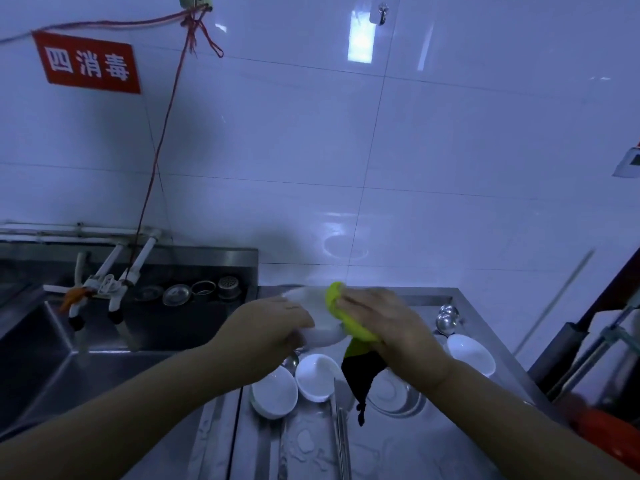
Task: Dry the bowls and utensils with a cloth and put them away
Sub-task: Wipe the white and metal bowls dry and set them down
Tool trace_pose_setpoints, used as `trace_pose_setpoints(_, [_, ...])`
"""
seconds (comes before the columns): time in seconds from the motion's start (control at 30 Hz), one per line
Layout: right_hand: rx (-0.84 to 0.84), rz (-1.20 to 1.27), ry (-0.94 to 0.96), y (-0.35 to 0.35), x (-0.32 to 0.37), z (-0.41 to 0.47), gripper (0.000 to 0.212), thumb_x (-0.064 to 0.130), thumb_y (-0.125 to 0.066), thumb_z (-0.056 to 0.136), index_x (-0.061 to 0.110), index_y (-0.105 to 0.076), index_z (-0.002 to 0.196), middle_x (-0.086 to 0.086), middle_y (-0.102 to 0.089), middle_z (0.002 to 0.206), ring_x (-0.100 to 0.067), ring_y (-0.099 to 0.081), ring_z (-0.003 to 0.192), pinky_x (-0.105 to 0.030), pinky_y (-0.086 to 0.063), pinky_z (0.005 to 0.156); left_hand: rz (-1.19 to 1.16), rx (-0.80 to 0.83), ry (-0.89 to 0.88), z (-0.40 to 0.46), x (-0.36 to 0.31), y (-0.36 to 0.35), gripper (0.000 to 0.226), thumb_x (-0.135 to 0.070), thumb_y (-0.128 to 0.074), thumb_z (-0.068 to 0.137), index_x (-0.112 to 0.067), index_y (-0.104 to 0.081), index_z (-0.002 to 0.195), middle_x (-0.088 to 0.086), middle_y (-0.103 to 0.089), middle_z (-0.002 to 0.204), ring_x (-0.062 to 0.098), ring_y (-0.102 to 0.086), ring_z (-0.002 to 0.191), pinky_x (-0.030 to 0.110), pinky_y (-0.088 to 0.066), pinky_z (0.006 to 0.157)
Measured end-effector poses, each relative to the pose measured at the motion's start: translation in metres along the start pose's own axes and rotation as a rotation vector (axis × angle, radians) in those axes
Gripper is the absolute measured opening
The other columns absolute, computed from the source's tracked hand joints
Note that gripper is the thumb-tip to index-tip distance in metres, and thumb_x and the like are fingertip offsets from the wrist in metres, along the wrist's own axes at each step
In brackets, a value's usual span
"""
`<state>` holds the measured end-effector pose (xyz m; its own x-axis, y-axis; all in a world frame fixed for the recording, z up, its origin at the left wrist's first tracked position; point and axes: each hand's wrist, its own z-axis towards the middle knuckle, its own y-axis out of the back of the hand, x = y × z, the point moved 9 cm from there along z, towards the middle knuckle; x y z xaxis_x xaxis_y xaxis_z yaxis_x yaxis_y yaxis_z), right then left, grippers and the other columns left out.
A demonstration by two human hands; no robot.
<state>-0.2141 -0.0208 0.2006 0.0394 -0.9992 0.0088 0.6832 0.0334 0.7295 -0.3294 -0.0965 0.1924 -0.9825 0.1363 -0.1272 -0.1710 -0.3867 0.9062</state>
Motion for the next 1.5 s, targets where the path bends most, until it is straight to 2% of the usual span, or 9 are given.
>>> trace_pose_setpoints(0.17, [-0.284, 0.144, -0.417, 0.024, -0.034, 0.001, 0.048, 0.032, -0.055, 0.086, 0.030, -0.047, 0.134, 0.020, -0.046, 0.137, 0.013, -0.038, 0.124, -0.009, -0.030, 0.104, -1.147, -0.081, 0.595, -0.009, 0.033, -0.025, 0.022, -0.021, -0.061, 0.076, -0.008, -0.067, 0.093, 0.008, -0.071, 0.085, 0.016, -0.064, 0.076, 0.025, -0.051, 0.070])
trace_pose_setpoints(0.33, [-0.278, 0.183, -0.378, 0.002, -0.013, 0.024, 0.059, 0.050, -0.047, 0.094, 0.014, -0.044, 0.141, -0.003, -0.038, 0.150, -0.015, -0.033, 0.138, -0.026, -0.024, 0.114, -1.603, -0.243, 0.680, 0.008, 0.014, -0.032, 0.018, -0.002, -0.051, 0.090, 0.003, -0.064, 0.102, 0.019, -0.070, 0.096, 0.025, -0.066, 0.086, 0.036, -0.051, 0.082])
trace_pose_setpoints(0.57, [-0.308, -0.065, -0.197, 0.001, 0.017, 0.022, 0.039, 0.039, -0.031, 0.104, 0.023, -0.052, 0.133, 0.002, -0.044, 0.145, -0.026, -0.037, 0.137, -0.058, -0.031, 0.107, -1.670, -0.216, 0.623, 0.013, 0.004, -0.026, 0.022, 0.001, -0.046, 0.091, 0.008, -0.063, 0.104, 0.022, -0.069, 0.092, 0.028, -0.065, 0.082, 0.030, -0.055, 0.071])
trace_pose_setpoints(0.67, [-0.338, 0.008, -0.242, 0.007, 0.006, 0.028, 0.036, 0.033, -0.039, 0.101, 0.019, -0.062, 0.125, 0.001, -0.051, 0.140, -0.025, -0.043, 0.132, -0.047, -0.037, 0.106, -1.653, -0.203, 0.597, 0.013, -0.001, -0.023, 0.025, 0.007, -0.044, 0.089, 0.009, -0.063, 0.105, 0.025, -0.068, 0.097, 0.030, -0.065, 0.087, 0.032, -0.055, 0.075])
trace_pose_setpoints(0.87, [-0.400, 0.590, -0.711, 0.010, -0.044, 0.024, 0.033, 0.024, -0.045, 0.092, 0.024, -0.069, 0.115, 0.016, -0.066, 0.117, -0.003, -0.056, 0.115, -0.023, -0.043, 0.098, -1.675, -0.277, 0.650, 0.007, 0.015, -0.021, 0.022, 0.000, -0.054, 0.085, -0.005, -0.070, 0.099, 0.021, -0.069, 0.107, 0.028, -0.066, 0.094, 0.035, -0.049, 0.081])
trace_pose_setpoints(1.0, [-0.349, 0.466, -0.767, 0.014, -0.048, 0.013, 0.041, 0.030, -0.050, 0.086, 0.028, -0.058, 0.127, 0.017, -0.059, 0.120, -0.002, -0.053, 0.113, -0.016, -0.040, 0.097, -1.919, -0.428, 0.707, 0.001, 0.034, -0.027, 0.042, -0.002, -0.050, 0.083, 0.009, -0.050, 0.123, 0.026, -0.057, 0.125, 0.019, -0.068, 0.089, 0.025, -0.058, 0.071])
trace_pose_setpoints(1.17, [-0.347, 0.137, -0.446, 0.019, -0.006, 0.031, 0.036, 0.033, -0.055, 0.088, 0.015, -0.067, 0.117, 0.013, -0.050, 0.118, -0.012, -0.045, 0.111, -0.011, -0.031, 0.099, -2.017, -0.474, 0.713, -0.002, 0.036, -0.031, 0.043, -0.003, -0.049, 0.081, 0.006, -0.051, 0.122, 0.019, -0.065, 0.109, 0.017, -0.070, 0.083, 0.026, -0.058, 0.071])
trace_pose_setpoints(1.37, [-0.294, 0.053, -0.150, 0.018, 0.024, 0.021, 0.026, 0.025, -0.053, 0.095, 0.011, -0.072, 0.107, 0.007, -0.056, 0.117, -0.022, -0.051, 0.100, -0.030, -0.044, 0.089, -2.005, -0.505, 0.775, -0.012, 0.049, -0.023, 0.072, -0.006, -0.060, 0.069, 0.008, -0.037, 0.136, 0.025, -0.050, 0.130, 0.024, -0.059, 0.098, 0.031, -0.050, 0.085])
trace_pose_setpoints(1.5, [-0.309, -0.009, -0.160, 0.025, 0.008, 0.017, 0.025, 0.024, -0.051, 0.097, 0.012, -0.072, 0.104, 0.005, -0.057, 0.114, -0.025, -0.052, 0.095, -0.041, -0.047, 0.081, -2.011, -0.424, 0.754, -0.015, 0.039, -0.025, 0.064, 0.003, -0.064, 0.071, 0.008, -0.043, 0.131, 0.020, -0.059, 0.113, 0.018, -0.069, 0.080, 0.028, -0.056, 0.074])
